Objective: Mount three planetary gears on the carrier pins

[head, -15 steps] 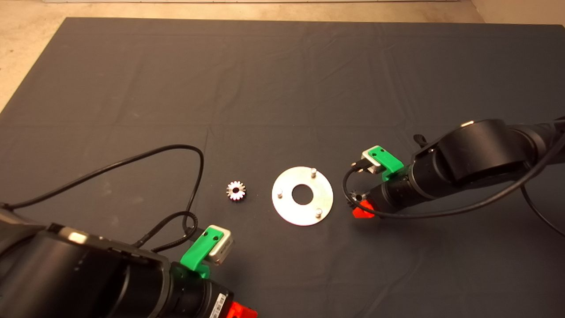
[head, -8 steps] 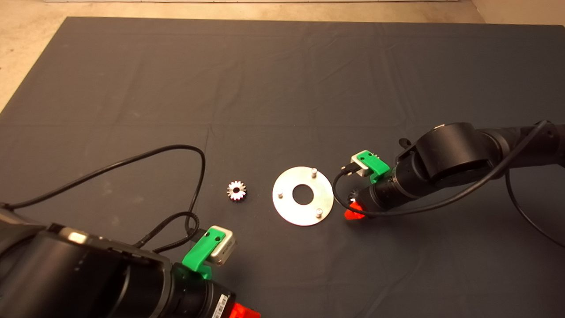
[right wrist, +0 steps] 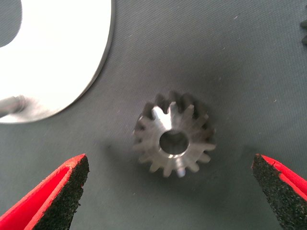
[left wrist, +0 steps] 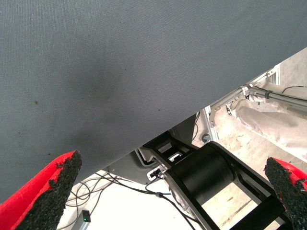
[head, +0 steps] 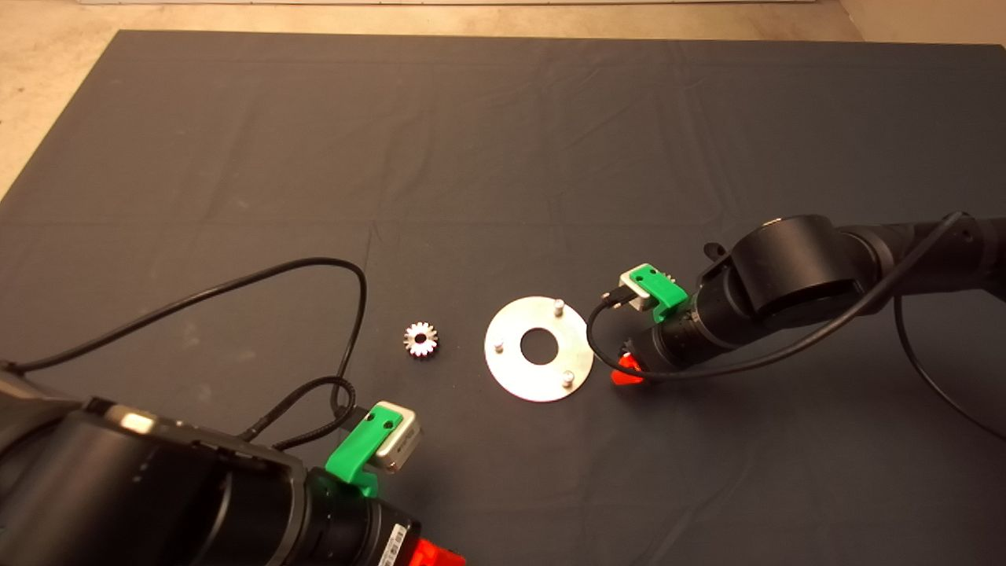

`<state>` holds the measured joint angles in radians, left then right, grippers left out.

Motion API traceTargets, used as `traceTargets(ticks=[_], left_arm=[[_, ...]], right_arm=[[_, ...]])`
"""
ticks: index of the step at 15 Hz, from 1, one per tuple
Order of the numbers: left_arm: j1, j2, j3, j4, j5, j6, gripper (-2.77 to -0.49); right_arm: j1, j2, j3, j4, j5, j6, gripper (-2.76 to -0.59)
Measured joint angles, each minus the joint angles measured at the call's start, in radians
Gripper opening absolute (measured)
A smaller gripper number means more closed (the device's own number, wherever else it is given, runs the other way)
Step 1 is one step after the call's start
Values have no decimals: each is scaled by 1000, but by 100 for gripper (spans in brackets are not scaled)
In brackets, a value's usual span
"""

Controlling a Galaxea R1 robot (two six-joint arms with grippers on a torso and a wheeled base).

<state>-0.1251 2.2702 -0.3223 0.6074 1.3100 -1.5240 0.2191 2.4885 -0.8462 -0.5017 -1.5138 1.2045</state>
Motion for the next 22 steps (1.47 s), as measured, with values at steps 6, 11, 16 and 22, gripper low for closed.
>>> traceTargets(ticks=[6, 11, 16, 22], left_arm=[[0, -1, 0, 6, -29, 0, -50], [0, -7, 0, 10, -29, 0, -50], [0, -6, 0, 15, -29, 0, -50], [0, -6, 0, 18, -29, 0, -50]], right_arm=[[-1, 16, -20, 0, 1, -1, -111], [-42, 16, -28, -2, -1, -1, -134], [-44, 16, -34, -14, -1, -17, -155], [-41, 16, -63, -15, 1, -49, -184]])
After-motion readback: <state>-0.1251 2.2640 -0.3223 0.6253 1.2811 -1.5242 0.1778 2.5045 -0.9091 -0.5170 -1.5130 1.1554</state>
